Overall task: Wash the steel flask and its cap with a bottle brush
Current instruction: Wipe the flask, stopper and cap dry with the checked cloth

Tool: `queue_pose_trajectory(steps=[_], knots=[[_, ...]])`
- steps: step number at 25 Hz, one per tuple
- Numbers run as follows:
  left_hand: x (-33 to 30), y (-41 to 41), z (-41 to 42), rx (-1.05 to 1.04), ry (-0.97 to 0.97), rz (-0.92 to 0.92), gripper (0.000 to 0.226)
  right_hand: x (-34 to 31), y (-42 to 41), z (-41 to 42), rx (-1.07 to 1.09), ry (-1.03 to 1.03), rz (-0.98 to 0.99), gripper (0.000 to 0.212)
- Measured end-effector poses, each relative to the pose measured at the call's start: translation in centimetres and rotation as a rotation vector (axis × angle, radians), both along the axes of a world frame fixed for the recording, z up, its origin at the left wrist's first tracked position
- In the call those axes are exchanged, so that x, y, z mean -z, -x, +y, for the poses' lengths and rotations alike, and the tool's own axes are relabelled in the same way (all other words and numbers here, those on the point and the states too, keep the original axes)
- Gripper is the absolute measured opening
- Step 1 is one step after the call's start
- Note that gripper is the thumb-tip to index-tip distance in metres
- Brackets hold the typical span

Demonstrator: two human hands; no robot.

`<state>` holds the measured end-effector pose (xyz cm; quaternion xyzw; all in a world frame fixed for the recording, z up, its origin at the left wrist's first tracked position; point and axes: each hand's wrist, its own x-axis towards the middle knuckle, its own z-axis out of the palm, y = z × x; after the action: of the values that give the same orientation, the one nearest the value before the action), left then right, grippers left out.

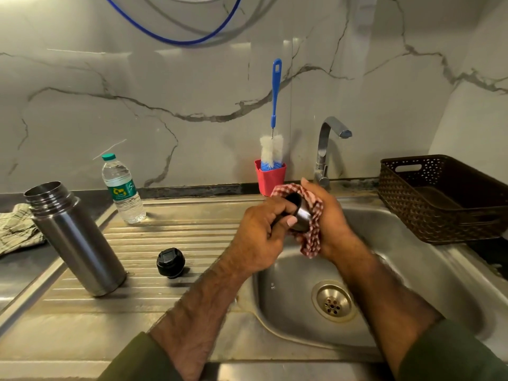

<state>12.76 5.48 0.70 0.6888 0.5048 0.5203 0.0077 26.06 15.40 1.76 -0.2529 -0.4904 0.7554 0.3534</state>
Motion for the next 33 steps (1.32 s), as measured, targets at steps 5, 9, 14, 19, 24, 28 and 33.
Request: queue_pose_trajectory(steps=[5, 9, 14, 19, 24, 28, 33], knots=[[0.4, -0.6, 0.9, -0.094, -0.106, 0.033, 0.014, 0.8, -0.8, 0.0, -0.075, 0.349, 0.011, 0.076], [0.5, -0.3, 1.0, -0.071, 0.006, -0.259, 0.009, 0.5, 1.2, -1.6, 0.266, 0.306, 0.123, 0.074], [-0.1, -1.4, 0.8, -0.067, 0.22, -0.796, 0.016, 1.0, 1.7, -3.5, 0.717, -0.746, -0.073, 0.054], [-0.2, 0.4, 0.1, 0.173, 0.44, -0.957, 0.02, 2.0, 0.7, -1.1, 0.629, -1.041, -0.236, 0.054], [0.4, 1.7, 0.0, 0.177, 0.469, -0.723, 0.013, 0.5, 0.6, -0.7, 0.623, -0.56, -0.115, 0.039], [-1.3, 3.1, -1.4, 0.145, 0.429, -0.731, 0.017, -0.8, 1.4, -1.7, 0.461, -0.095, -0.262, 0.046], [-4.2, 7.3, -4.4, 0.043, 0.27, -0.868, 0.029, -3.0, 4.0, -4.5, 0.209, -0.041, -0.085, 0.047]])
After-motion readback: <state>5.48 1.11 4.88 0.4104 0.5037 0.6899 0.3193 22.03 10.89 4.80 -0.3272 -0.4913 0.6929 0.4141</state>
